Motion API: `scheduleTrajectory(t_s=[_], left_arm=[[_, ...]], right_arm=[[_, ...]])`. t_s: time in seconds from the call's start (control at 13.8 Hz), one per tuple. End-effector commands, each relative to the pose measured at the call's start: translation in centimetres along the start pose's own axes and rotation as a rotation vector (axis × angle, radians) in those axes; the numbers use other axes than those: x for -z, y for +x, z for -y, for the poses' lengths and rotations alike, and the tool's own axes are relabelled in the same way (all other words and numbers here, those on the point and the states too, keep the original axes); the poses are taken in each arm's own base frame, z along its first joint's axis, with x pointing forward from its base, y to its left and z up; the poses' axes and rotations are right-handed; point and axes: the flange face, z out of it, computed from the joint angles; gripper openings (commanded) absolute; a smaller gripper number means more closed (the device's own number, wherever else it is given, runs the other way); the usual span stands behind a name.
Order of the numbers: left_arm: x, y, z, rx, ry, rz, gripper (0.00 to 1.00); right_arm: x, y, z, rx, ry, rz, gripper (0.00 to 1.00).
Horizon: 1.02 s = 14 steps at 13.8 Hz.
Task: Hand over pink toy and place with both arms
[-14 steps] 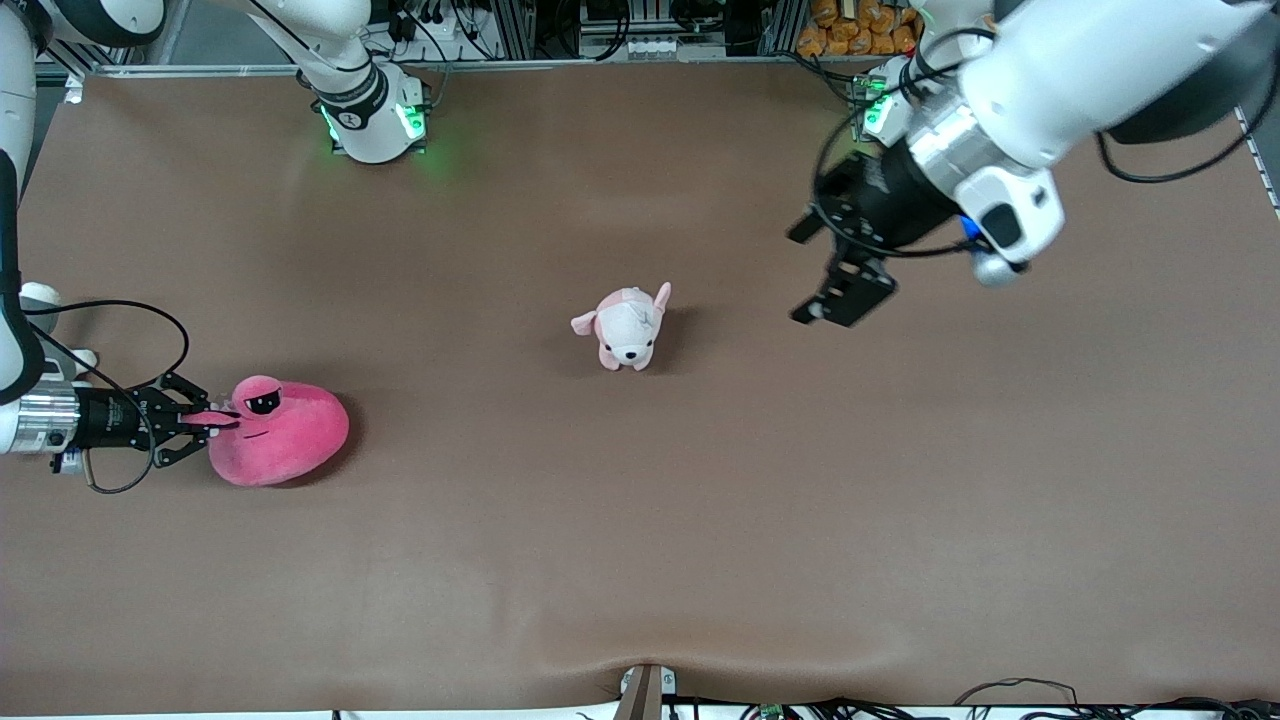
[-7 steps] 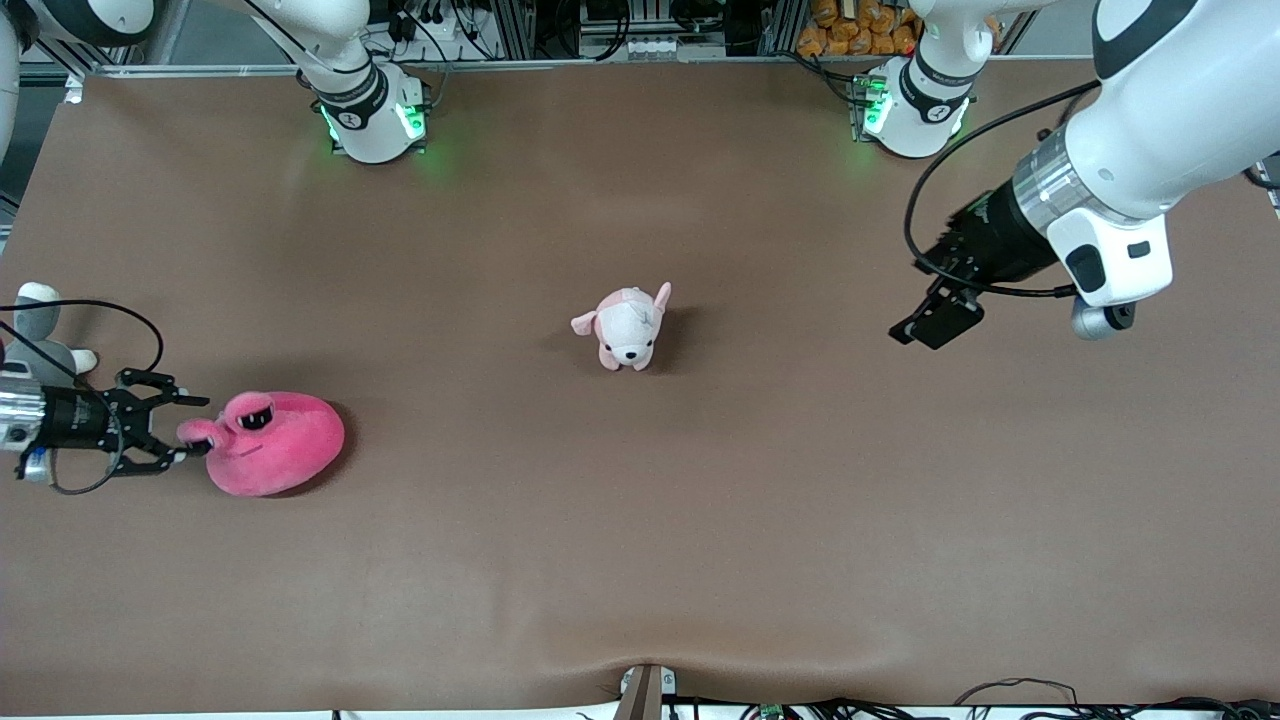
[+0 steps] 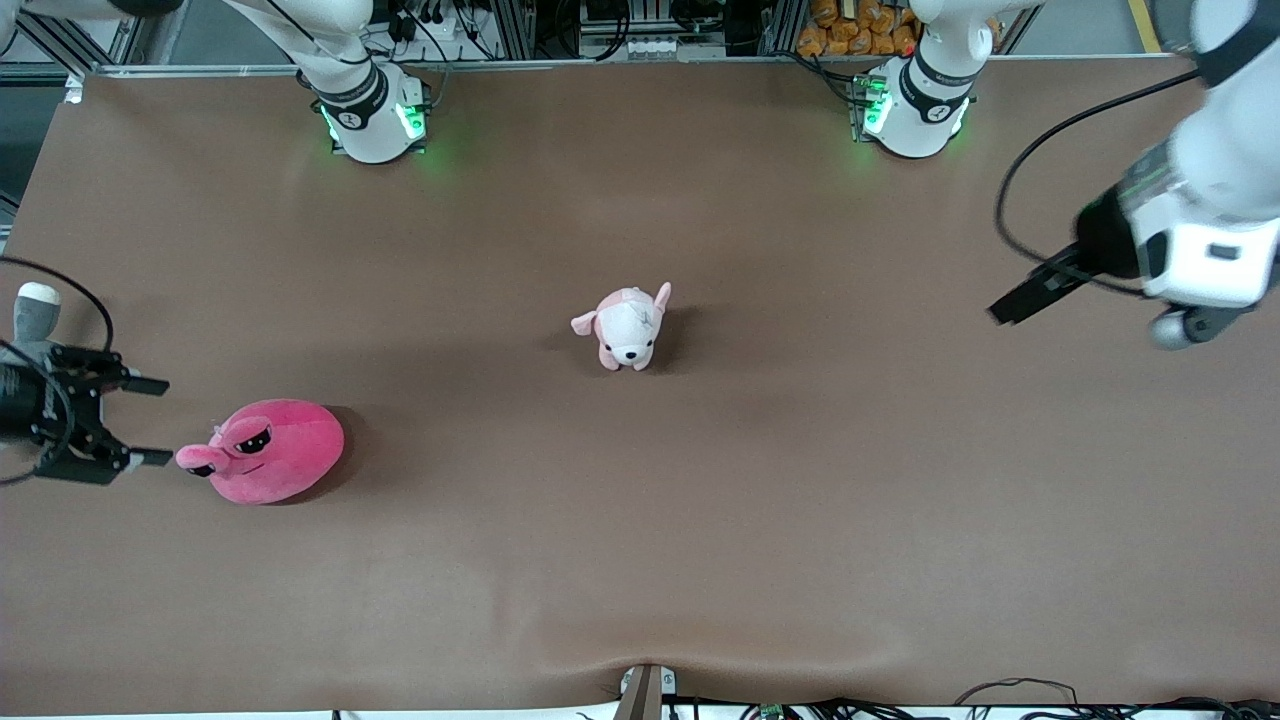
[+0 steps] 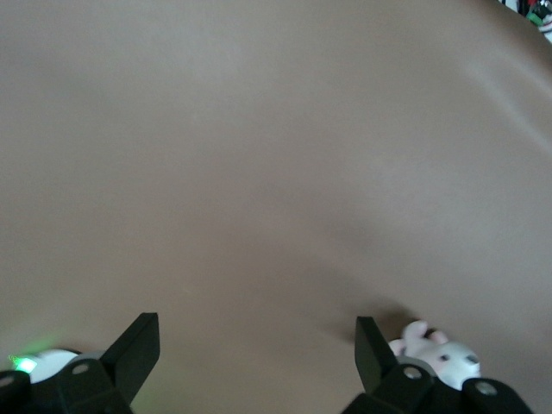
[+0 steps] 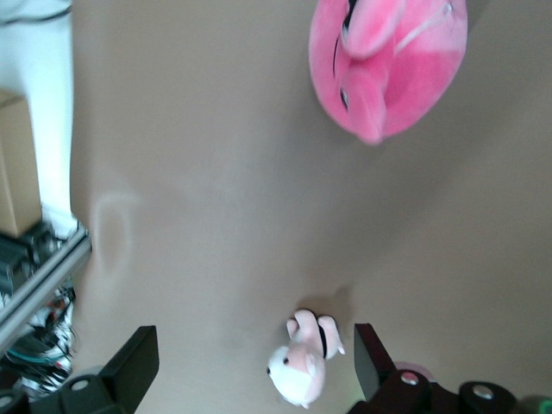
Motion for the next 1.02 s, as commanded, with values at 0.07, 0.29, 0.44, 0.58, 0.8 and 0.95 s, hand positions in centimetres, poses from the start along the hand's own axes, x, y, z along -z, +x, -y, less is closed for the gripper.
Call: scheduleTrajectory(t_s=[0.07, 0.29, 0.44, 0.58, 0.8, 0.95], left_arm=[[1.7, 0.5, 4.0, -0.140, 0.055, -0.006, 1.00], [3.0, 0.3, 6.0, -0.275, 0.172, -0.060, 1.00], [3.2, 1.1, 7.2, -0.363, 0.172, -0.054, 1.00], [3.2, 1.7, 8.3, -0.400, 0.168, -0.053, 1.00], [2.2, 0.2, 8.3, -0.410, 0.177, -0.031, 1.00], [1.7, -0.7, 10.0, -0.398, 0.080, -0.033, 1.00]], right_arm=[[2.8, -5.6, -0.3, 0.091, -0.061, -0.080, 1.00], [2.2, -12.9, 1.1, 0.423, -0.251, -0.247, 1.00], [1.5, -17.5, 1.8, 0.632, -0.383, -0.327, 1.00], [0.7, -20.3, 2.6, 0.875, -0.539, -0.405, 1.00], [2.7, -19.5, 1.7, 1.160, -0.648, -0.372, 1.00], [6.4, -18.6, -0.8, 1.240, -0.639, -0.340, 1.00]])
